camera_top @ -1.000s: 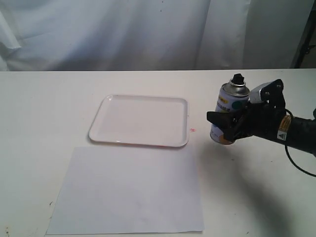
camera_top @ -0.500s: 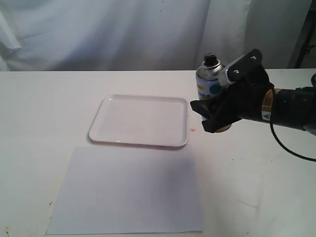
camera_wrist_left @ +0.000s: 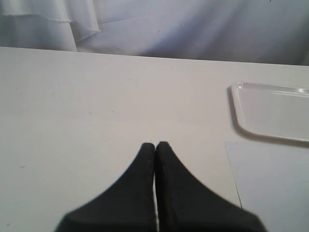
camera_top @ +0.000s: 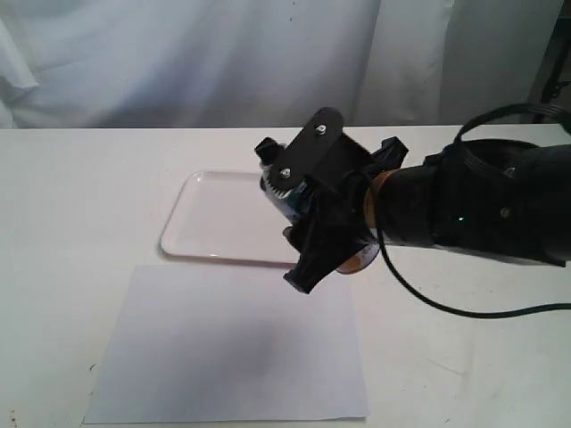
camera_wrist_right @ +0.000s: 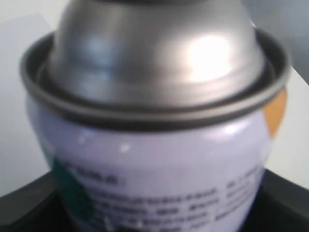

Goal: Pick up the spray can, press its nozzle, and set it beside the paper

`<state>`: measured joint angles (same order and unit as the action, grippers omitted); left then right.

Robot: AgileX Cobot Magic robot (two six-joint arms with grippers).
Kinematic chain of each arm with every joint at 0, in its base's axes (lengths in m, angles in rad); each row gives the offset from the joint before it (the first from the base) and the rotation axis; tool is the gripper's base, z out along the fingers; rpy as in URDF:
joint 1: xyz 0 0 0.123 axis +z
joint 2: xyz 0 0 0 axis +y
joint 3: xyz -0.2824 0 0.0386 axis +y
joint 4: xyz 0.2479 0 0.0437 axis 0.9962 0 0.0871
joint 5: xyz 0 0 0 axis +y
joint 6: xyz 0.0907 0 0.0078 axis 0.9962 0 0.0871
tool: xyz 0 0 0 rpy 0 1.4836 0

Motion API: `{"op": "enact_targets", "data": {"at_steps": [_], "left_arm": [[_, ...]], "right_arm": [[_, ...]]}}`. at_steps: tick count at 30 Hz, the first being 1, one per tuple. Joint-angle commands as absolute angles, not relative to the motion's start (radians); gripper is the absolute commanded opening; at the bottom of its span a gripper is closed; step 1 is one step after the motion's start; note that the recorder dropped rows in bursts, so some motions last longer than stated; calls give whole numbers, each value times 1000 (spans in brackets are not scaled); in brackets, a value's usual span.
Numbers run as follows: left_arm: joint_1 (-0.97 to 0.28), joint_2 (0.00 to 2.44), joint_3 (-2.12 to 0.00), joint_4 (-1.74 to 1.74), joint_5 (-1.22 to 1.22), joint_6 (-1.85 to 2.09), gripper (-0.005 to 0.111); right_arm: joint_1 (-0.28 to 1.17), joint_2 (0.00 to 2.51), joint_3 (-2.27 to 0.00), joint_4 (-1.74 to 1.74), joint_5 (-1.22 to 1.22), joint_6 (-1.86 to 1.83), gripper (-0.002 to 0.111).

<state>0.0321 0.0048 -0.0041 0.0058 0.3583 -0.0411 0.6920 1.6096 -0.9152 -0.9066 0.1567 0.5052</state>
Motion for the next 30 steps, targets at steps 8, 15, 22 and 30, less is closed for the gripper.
{"op": "enact_targets", "data": {"at_steps": [8, 15, 22, 30], "left_arm": [[33, 0, 0, 9, 344, -44, 0], [33, 0, 0, 9, 344, -44, 0], [33, 0, 0, 9, 344, -44, 0], [33, 0, 0, 9, 344, -44, 0]], "right_arm": [[868, 1606, -988, -893, 368, 438, 0], [911, 1694, -1003, -884, 398, 360, 0], [918, 1810, -1138, -890, 634, 341, 0], [918, 1818, -1151, -910, 658, 270, 0]]}}
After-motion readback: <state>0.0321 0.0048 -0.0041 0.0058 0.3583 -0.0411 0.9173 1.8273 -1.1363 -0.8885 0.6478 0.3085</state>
